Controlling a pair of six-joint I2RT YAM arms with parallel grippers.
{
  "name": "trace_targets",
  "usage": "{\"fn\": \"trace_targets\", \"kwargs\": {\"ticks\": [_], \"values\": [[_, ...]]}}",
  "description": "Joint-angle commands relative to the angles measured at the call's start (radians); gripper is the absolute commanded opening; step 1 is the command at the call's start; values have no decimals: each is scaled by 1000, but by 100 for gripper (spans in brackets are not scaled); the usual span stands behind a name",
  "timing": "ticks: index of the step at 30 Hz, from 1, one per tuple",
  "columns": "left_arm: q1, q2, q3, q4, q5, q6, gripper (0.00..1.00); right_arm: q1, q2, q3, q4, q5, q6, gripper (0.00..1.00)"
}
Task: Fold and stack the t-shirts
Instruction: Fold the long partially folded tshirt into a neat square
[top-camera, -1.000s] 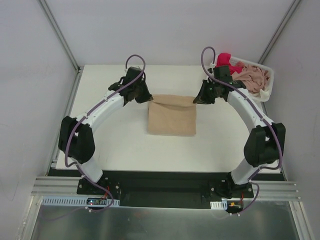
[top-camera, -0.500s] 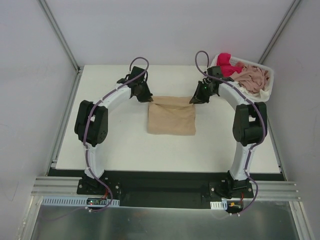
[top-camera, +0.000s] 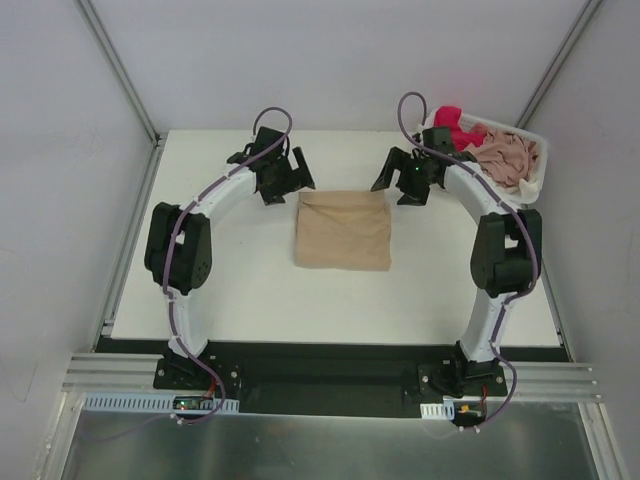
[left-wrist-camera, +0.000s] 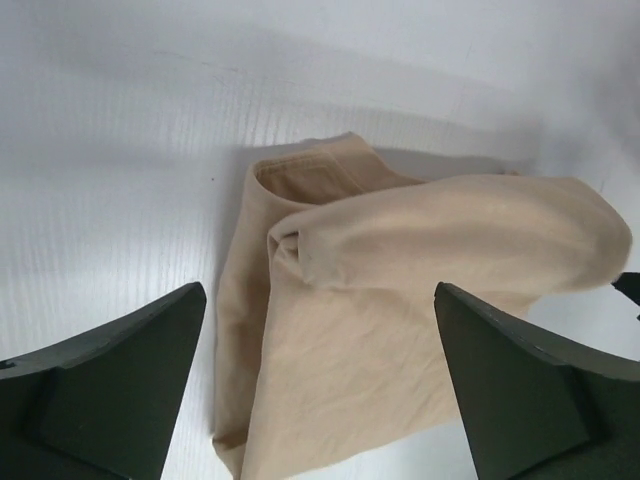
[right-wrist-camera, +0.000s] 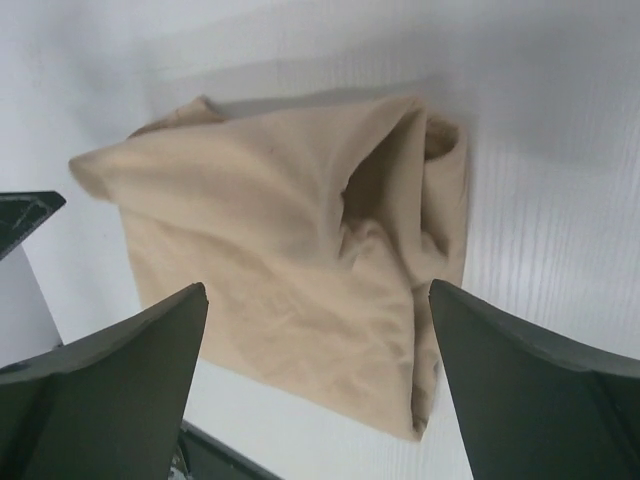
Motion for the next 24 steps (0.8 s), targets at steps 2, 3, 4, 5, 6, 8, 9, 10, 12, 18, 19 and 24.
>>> {"fn": "trace_targets", "kwargs": {"ticks": [2,3,4,5,6,8,9,10,12,18,19,24], "values": [[-27,-184,-53,0,45,7,99,28,-251,-142,62,-87,-4,97],[-32,-190,-59,3,53,7,99,36,-265,-161,84,-95,2,97],[-37,-193,-69,8,82,4,99,51,-275,-176,91,-103,8,97],[-41,-190,-71,14,100,1,99,64,-283,-199,101,-113,15,97],[-43,-184,-73,17,116,-4,99,71,-283,-204,111,-116,18,97],[-43,-152,-65,26,157,-16,99,91,-266,-206,125,-120,39,97],[-44,-138,-59,28,168,-21,99,94,-256,-203,139,-120,48,97],[-43,-112,-47,34,180,-30,99,96,-245,-201,147,-117,62,97],[-43,-66,-24,48,226,-30,99,99,-213,-192,183,-110,94,97],[-41,58,101,49,234,-22,99,96,-81,-89,205,-92,110,97],[-38,76,133,49,236,-24,99,94,-38,-48,203,-87,111,97],[-27,185,206,48,211,-30,99,78,89,69,214,-83,119,97]]}}
